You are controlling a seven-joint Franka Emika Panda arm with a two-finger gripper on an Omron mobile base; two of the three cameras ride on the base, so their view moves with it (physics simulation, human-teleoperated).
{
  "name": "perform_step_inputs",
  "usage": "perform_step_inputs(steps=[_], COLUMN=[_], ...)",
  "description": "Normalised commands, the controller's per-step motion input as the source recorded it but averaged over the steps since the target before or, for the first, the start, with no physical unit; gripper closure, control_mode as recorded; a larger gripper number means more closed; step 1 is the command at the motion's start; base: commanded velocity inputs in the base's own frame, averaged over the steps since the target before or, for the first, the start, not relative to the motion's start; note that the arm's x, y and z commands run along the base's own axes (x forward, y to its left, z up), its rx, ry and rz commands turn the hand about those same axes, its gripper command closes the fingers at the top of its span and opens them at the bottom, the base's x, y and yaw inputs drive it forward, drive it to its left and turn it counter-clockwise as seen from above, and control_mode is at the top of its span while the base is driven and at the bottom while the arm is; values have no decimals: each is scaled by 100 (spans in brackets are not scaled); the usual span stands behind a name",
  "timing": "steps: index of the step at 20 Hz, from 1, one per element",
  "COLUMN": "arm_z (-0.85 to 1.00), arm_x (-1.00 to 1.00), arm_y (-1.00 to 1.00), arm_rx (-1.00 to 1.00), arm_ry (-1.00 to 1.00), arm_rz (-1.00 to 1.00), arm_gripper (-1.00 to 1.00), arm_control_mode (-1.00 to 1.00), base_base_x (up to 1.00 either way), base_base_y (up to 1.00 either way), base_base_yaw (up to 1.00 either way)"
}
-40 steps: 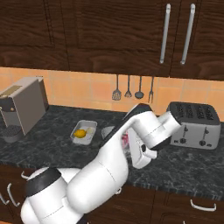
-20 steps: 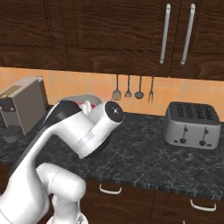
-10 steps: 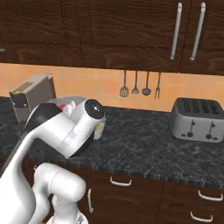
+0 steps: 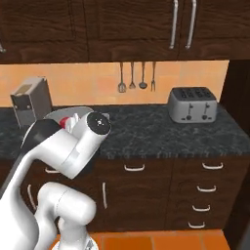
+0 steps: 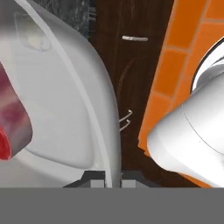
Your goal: Take the meat container that has the steak and place it on the second highest rack of the freezer. Then take the vegetable container that has the lemon and garlic and place it on the highest rack of the freezer.
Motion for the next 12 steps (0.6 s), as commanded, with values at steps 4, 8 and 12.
perform_step_inputs(steps=[4, 8, 12], arm_z=[0, 0, 0], arm_x=[0, 0, 0], arm_y=[0, 0, 0], arm_rx=[0, 0, 0], arm_ry=[0, 0, 0], arm_rz=[0, 0, 0], arm_gripper=[100, 100, 100], arm_control_mode=[100, 100, 100], base_base_x=[-31, -29, -29], base_base_y=[17, 18, 6], base_base_yaw=[-71, -77, -84])
